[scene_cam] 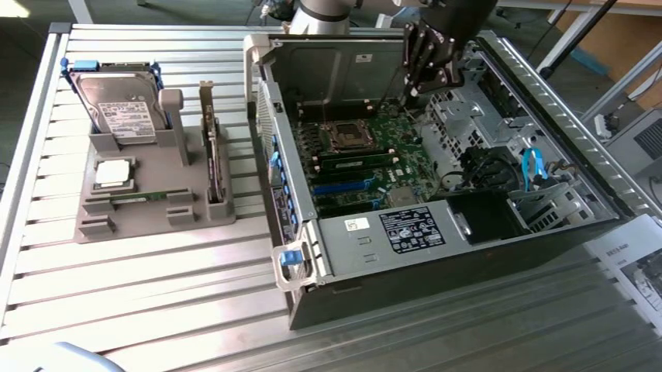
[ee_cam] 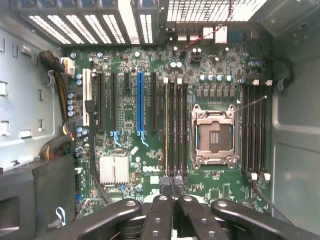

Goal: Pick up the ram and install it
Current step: 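Press down the ram until it locks into place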

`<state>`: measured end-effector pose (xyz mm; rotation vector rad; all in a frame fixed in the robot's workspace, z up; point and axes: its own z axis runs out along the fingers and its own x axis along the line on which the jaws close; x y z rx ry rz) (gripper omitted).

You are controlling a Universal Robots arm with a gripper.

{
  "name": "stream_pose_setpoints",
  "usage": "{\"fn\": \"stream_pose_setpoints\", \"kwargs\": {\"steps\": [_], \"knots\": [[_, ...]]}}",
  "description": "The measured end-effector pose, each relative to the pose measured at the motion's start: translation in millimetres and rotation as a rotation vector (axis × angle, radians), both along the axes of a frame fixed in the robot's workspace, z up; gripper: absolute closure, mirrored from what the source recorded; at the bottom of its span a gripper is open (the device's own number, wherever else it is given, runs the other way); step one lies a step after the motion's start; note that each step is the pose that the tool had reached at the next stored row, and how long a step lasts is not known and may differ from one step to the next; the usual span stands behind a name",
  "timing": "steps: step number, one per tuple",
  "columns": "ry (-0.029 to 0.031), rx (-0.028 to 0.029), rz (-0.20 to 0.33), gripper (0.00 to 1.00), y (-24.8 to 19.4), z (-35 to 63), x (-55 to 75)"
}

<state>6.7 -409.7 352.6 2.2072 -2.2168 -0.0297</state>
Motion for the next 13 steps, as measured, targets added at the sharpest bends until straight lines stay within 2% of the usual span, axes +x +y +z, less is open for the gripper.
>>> {"fn": "stream_pose_setpoints", "kwargs": {"steps": [8, 13], "knots": [[0.0, -0.0001, 0.0, 0.9, -0.1, 0.0, 11.6], [0.0, -0.0001, 0.0, 0.9, -0.1, 0.0, 12.0]]}}
